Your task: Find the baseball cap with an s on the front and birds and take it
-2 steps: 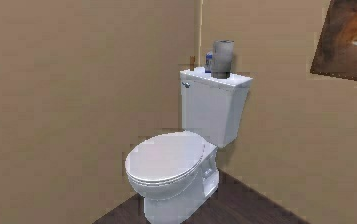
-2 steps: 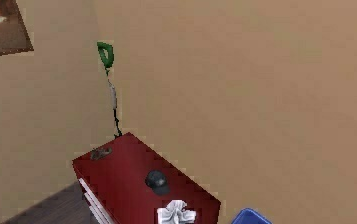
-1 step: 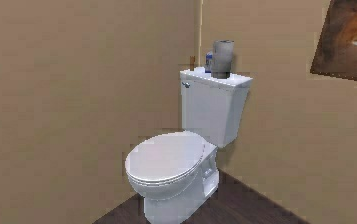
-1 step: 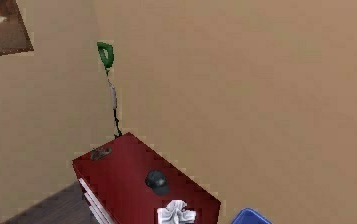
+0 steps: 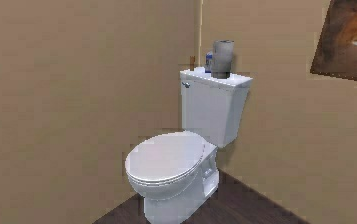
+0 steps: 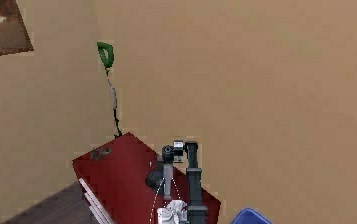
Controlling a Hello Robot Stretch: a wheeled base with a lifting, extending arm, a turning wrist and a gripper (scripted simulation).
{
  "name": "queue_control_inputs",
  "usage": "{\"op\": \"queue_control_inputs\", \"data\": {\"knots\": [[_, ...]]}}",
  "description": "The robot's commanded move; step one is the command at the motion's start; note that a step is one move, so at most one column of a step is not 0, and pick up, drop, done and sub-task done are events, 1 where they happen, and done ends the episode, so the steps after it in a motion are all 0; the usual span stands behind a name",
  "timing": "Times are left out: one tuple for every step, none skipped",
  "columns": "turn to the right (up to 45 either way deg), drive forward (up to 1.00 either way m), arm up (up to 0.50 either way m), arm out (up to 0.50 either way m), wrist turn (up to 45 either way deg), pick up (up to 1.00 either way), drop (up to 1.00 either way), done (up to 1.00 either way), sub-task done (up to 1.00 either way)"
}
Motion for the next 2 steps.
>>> {"op": "queue_control_inputs", "data": {"knots": [[0.0,0.0,0.0,0.0,45.0,0.0,0.0,0.0,0.0],[0.0,0.0,0.0,0.0,45.0,0.0,0.0,0.0,0.0]]}}
